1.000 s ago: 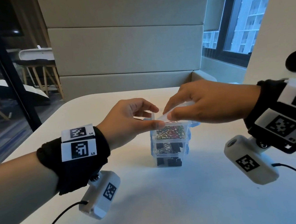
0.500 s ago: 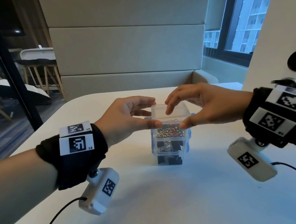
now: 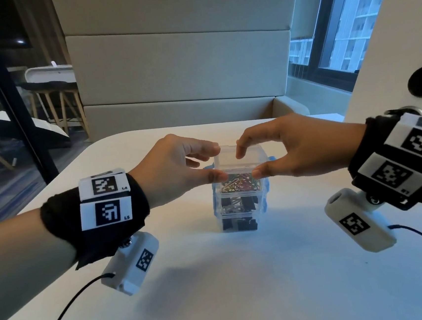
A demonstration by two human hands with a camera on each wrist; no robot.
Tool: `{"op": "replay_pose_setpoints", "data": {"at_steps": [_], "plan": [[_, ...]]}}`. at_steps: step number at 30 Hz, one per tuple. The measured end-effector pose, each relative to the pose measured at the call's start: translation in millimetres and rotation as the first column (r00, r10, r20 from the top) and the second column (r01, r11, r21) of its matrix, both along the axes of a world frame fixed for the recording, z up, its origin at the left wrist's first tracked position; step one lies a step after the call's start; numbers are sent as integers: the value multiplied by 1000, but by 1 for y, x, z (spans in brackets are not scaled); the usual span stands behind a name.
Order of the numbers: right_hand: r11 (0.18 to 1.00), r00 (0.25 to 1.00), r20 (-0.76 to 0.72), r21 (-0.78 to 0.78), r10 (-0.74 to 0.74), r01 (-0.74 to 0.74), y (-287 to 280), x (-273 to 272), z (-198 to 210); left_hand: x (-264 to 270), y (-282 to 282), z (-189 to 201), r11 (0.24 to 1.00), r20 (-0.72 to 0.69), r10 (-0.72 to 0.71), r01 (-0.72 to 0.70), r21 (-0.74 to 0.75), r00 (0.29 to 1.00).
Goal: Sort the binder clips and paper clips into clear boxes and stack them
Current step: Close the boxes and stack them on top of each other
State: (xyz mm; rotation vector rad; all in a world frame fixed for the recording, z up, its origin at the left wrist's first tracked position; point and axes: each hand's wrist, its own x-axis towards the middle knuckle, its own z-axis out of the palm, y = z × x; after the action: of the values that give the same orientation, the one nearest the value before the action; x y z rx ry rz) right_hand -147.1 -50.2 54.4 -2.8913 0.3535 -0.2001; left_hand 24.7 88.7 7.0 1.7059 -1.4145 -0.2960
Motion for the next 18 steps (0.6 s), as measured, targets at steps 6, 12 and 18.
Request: {"op": "replay_pose_setpoints", "data": {"at_steps": [6, 12, 18], "plan": [[999, 998, 32, 12, 51, -52, 4, -1, 1, 7, -4, -5, 1000, -42, -20, 20, 3, 999], [999, 999, -3, -3, 54, -54, 3, 2, 0, 5, -4, -6, 999, -74, -46, 45, -13, 996], [999, 998, -59, -22, 26, -28, 3, 6, 5, 6, -5, -3, 998, -98, -17, 23, 58, 995]]}}
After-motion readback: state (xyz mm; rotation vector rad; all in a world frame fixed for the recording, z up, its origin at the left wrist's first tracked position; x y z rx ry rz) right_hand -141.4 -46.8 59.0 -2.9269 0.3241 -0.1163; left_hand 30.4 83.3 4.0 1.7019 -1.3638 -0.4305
